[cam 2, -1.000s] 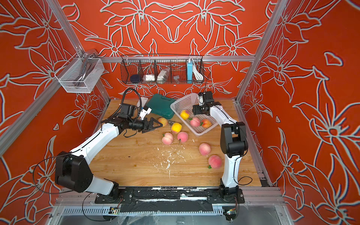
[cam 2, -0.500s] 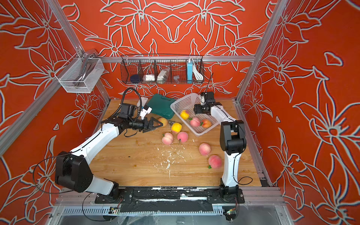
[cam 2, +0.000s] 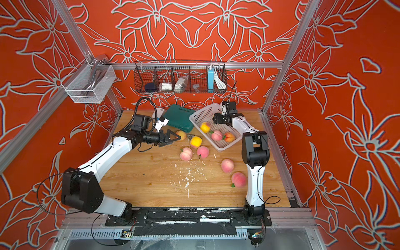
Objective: Put the peaches into the basket
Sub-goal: Place the peach in the basket.
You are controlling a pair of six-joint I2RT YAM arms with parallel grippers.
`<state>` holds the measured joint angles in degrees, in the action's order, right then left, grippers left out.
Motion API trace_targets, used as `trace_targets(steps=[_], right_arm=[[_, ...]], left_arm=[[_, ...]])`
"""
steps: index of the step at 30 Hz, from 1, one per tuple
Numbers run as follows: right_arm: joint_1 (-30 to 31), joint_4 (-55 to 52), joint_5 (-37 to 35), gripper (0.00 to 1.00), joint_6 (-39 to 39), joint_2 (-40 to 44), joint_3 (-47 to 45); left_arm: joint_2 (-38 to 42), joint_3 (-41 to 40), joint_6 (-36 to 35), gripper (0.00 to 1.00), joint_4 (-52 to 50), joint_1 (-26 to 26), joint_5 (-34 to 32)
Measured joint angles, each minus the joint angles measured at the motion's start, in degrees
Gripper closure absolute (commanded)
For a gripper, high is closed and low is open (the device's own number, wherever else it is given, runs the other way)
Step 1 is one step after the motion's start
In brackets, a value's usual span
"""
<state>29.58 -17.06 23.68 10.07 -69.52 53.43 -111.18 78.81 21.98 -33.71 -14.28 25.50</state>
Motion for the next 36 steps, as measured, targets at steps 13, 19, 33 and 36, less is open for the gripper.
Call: trace_targets(steps=[13, 19, 33, 36], right_arm=[[-0.1, -0.1, -0.3, 0.01, 0.0, 0.4, 0.0], [-0.3, -0.3, 0.0, 0.01, -0.3, 0.7, 0.0], [-0.3, -3.8, 7.6, 0.01, -4.4, 0.5, 2.4], [-0.3, -3.3, 9.9, 0.01, -4.4, 0.1, 2.4]], left_arm=[[-0.2, -0.9, 0.3, 0.32, 0.6, -0.3, 0.1], [-0.2, -0.9, 0.6, 0.32, 0.8, -0.3, 0.3], [10.1, -1.7, 1.5, 0.32, -0.2, -0.4, 4.4], [12.5, -1.6, 1.6, 0.32, -0.3, -0.8, 6.7]])
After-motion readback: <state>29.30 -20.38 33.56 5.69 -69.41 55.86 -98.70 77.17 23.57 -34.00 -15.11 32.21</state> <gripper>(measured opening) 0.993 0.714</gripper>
